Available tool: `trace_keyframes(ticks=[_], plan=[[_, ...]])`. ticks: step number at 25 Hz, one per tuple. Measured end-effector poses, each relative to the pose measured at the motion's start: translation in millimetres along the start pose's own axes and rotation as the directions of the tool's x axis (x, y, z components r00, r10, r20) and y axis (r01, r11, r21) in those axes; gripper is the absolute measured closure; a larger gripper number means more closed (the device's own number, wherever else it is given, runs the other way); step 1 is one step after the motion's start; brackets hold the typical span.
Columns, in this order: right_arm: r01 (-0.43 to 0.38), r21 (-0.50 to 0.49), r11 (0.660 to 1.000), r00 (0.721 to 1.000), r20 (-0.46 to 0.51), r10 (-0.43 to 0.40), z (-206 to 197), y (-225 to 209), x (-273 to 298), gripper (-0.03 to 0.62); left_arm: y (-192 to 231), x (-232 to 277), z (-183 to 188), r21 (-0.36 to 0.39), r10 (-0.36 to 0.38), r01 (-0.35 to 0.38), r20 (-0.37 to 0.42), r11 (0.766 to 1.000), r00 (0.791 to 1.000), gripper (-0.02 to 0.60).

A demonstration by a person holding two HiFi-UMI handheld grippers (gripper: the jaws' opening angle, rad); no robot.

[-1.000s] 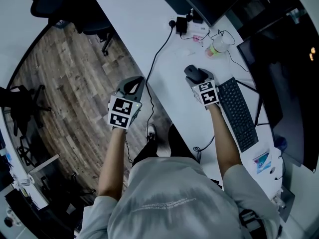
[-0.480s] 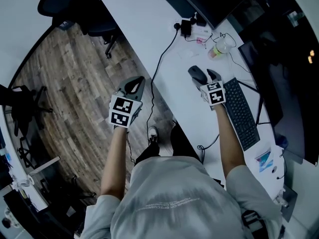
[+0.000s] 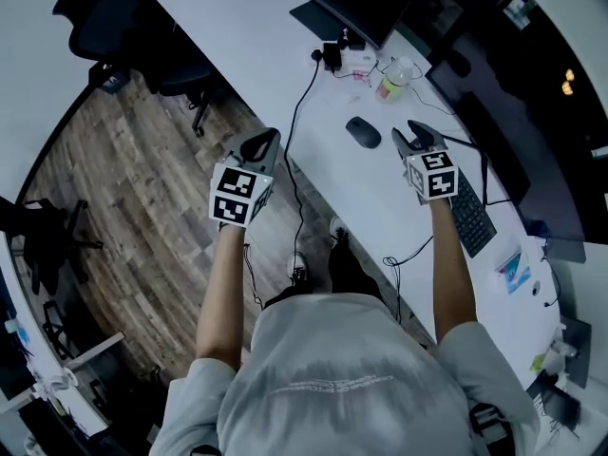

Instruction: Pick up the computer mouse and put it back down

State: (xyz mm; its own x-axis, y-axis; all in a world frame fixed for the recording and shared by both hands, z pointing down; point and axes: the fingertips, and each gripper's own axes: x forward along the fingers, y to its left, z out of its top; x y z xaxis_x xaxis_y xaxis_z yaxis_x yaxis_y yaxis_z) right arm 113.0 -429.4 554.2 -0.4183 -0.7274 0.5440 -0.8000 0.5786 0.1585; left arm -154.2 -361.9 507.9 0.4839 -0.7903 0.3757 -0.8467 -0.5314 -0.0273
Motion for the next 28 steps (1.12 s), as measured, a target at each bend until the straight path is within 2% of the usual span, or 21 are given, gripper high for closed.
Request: trace_keyframes(ticks=[5, 6, 13, 21, 28], plan=[[0.101, -0.018, 0.995, 0.989, 0.112, -0.099, 38, 1, -73, 0.583, -11, -18, 27, 0.048, -0.034, 0.031, 0.063, 0.998, 0.997, 0.568], [0.116, -0.022, 0.993, 0.985, 0.132, -0.112, 44, 3, -87, 0.591, -13, -21, 33, 0.058, -0.039, 0.035, 0.077, 0.998, 0.996, 0.568], [0.194, 0.012, 0.981, 0.957, 0.217, -0.192, 67, 18, -176, 0.592, -33, -53, 73, 0.128, -0.074, 0.053, 0.166, 0.99, 0.983, 0.568], [0.274, -0.016, 0.962, 0.923, 0.287, -0.258, 91, 34, -255, 0.592, -61, -82, 111, 0.204, -0.123, 0.074, 0.241, 0.976, 0.963, 0.568], [0.304, -0.059, 0.951, 0.902, 0.339, -0.268, 112, 49, -297, 0.592, -88, -104, 139, 0.266, -0.165, 0.085, 0.291, 0.96, 0.942, 0.568]])
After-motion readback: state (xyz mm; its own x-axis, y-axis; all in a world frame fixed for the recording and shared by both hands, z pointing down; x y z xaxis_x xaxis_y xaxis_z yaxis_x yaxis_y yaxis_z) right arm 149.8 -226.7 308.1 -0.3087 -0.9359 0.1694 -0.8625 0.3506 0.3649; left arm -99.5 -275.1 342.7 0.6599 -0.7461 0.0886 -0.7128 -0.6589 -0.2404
